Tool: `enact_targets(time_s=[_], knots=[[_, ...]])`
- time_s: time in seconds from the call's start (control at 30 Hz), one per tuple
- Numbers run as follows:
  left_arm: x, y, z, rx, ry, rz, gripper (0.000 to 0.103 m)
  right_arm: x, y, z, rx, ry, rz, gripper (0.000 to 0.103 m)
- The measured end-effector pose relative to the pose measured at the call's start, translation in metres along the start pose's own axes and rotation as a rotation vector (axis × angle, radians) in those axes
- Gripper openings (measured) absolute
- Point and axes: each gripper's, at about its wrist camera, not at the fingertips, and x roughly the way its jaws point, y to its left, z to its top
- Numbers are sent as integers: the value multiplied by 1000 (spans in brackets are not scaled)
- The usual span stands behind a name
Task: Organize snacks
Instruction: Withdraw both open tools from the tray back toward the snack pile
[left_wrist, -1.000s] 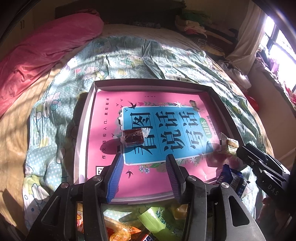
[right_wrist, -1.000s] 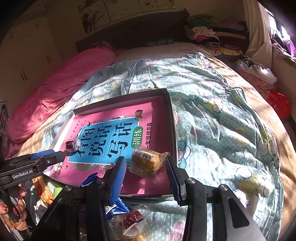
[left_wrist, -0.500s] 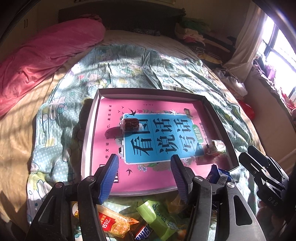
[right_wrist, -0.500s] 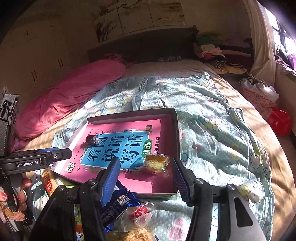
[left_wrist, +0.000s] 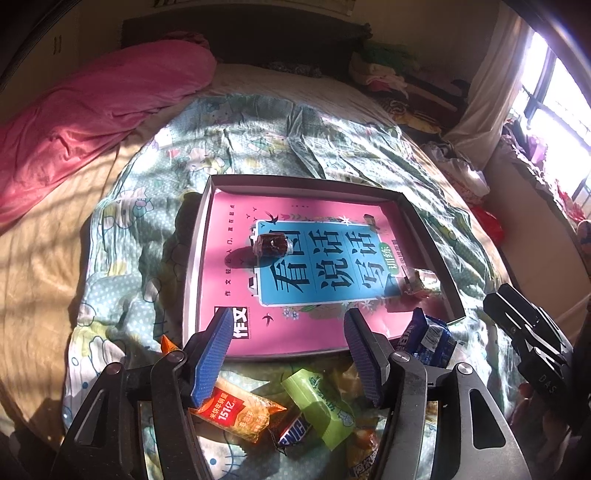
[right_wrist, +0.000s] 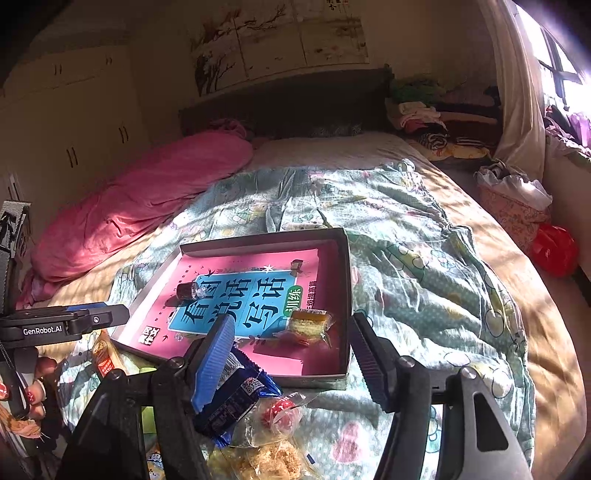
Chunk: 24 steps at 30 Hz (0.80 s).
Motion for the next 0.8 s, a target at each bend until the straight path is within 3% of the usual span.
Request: enact_targets(time_s=[0.53, 0.8], knots=[[-12, -7, -23, 27, 36, -42, 65, -26, 8, -14, 7, -12, -4, 68], [-9, -21, -39, 68, 84, -72, 65, -29, 10, -25, 16, 34, 4, 72]])
